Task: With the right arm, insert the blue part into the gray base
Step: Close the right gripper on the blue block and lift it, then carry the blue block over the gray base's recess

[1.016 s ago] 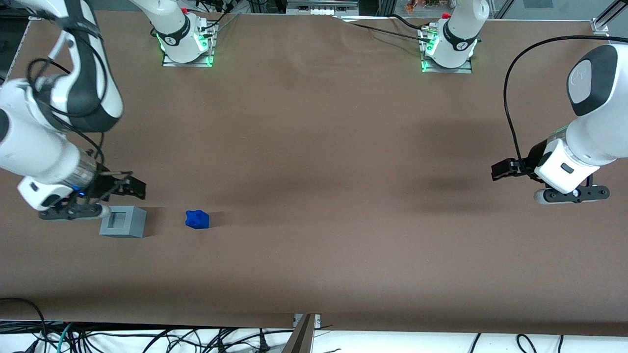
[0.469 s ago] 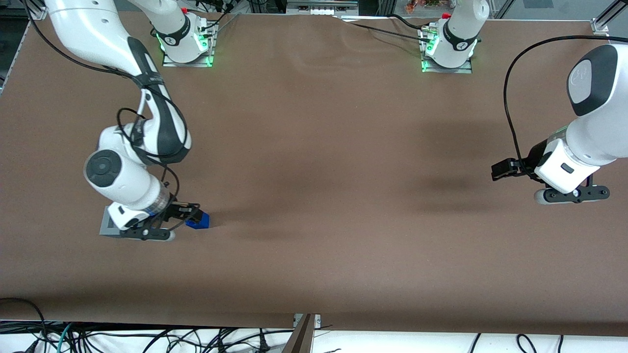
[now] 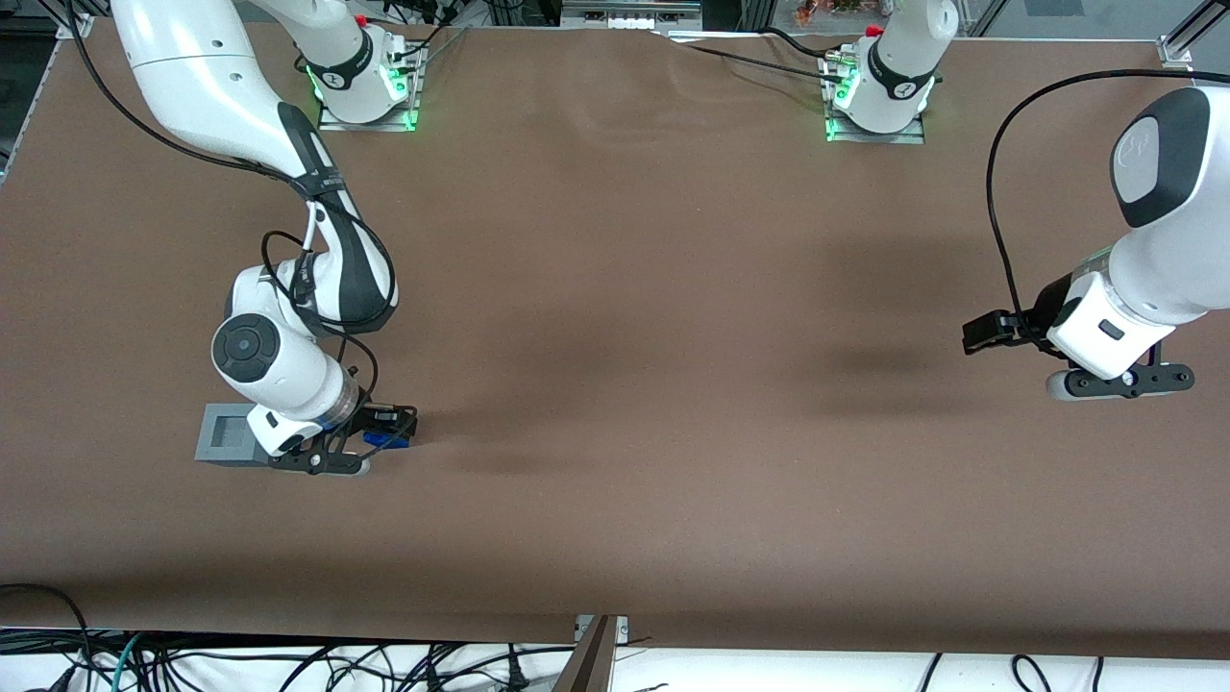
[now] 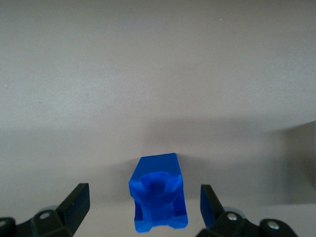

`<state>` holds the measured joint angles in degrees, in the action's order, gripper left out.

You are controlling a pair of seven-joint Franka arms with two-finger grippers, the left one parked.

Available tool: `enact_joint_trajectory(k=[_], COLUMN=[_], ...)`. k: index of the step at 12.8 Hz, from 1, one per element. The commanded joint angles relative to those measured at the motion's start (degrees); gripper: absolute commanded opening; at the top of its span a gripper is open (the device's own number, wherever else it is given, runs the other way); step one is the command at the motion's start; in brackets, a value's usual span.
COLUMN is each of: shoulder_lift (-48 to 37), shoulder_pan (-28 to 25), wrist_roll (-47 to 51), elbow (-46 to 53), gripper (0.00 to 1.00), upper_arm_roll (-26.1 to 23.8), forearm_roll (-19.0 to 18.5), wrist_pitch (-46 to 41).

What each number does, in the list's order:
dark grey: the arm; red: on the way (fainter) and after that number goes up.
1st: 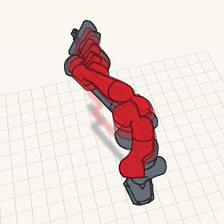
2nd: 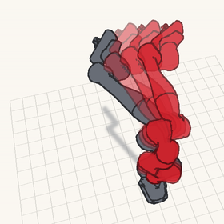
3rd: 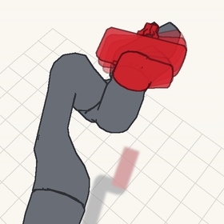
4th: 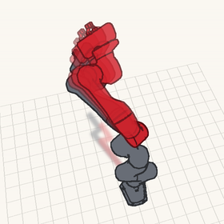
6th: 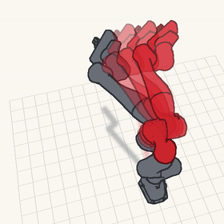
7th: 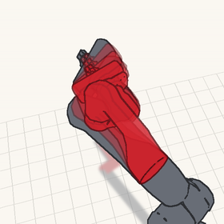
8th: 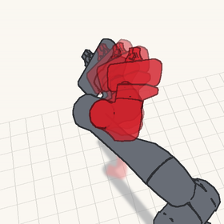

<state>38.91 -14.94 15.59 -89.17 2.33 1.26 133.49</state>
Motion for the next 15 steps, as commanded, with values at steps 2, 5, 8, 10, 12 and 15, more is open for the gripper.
enact_joint_trajectory(k=[2, 5, 8, 10, 12, 15], shoulder_lift=[1.52, 1.78, 1.78, 1.70, 1.26, -1.80], shoulder_pan=[0.09, 0.43, 0.61, 0.70, 0.61, 0.96], wrist_roll=[-0.73, -2.57, -3.54, -3.72, -3.81, -5.13], elbow=[0.40, 0.14, 0.14, 0.31, 0.75, 1.45], gripper=[0.99, 0.98, 0.28, 0.15, 0.15, 0.16], upper_arm_roll=[0.04, 0.04, 0.13, 0.13, 0.30, 1.61], forearm_roll=[-0.20, -0.20, -0.12, -0.20, -0.64, -0.91], wrist_pitch=[0.98, 0.89, 0.45, 0.45, 0.37, -1.99])
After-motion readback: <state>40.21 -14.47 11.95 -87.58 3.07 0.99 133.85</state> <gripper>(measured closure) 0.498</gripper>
